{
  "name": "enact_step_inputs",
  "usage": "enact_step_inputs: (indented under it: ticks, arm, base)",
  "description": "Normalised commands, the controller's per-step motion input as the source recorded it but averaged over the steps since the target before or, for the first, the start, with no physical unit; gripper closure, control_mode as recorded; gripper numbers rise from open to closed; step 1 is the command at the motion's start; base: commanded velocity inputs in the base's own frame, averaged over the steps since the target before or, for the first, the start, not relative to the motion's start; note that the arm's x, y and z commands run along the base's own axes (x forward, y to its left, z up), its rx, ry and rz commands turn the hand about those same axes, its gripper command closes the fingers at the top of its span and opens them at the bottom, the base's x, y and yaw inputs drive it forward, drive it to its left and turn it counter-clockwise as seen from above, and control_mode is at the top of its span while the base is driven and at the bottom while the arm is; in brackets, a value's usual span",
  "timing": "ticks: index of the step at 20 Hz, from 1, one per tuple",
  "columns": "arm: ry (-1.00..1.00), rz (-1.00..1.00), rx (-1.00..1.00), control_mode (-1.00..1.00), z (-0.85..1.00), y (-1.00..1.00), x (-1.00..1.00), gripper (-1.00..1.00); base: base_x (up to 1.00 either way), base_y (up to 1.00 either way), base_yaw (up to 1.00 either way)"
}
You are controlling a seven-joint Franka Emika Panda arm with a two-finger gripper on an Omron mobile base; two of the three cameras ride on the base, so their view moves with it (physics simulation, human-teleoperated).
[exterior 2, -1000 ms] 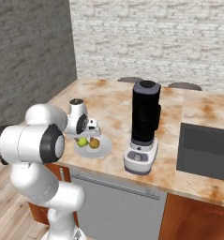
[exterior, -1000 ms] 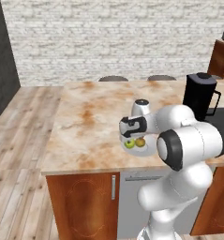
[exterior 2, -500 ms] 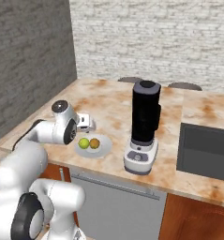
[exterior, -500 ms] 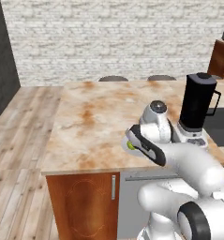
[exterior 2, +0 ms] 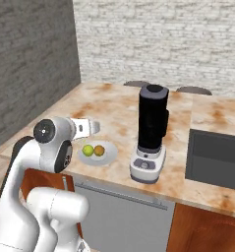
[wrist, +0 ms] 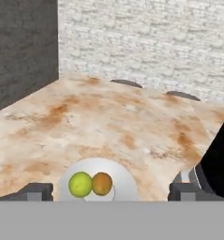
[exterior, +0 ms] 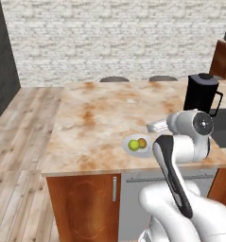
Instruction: Pick the pear and apple from the fridge and place them on the plate next to the blender to make a fruit smoothie.
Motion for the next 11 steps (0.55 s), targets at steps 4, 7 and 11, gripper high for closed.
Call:
enact_step_inputs:
  ticks: [4, 7, 11]
  arm:
    - [-0.44, 0.0, 0.16, -1.0, 1.0, -0.89, -1.0, -1.0]
    - [-0.14, -0.13, 0.19, -1.0, 0.53, -1.0, -1.0, -1.0]
    - [0.0, 0.02, -0.04, -1.0, 0.0, 0.04, 0.01, -1.0]
  base:
    - [0.0, 0.0, 0.0]
    - [0.0, 0.0, 0.0]
    - [0.0, 0.0, 0.0]
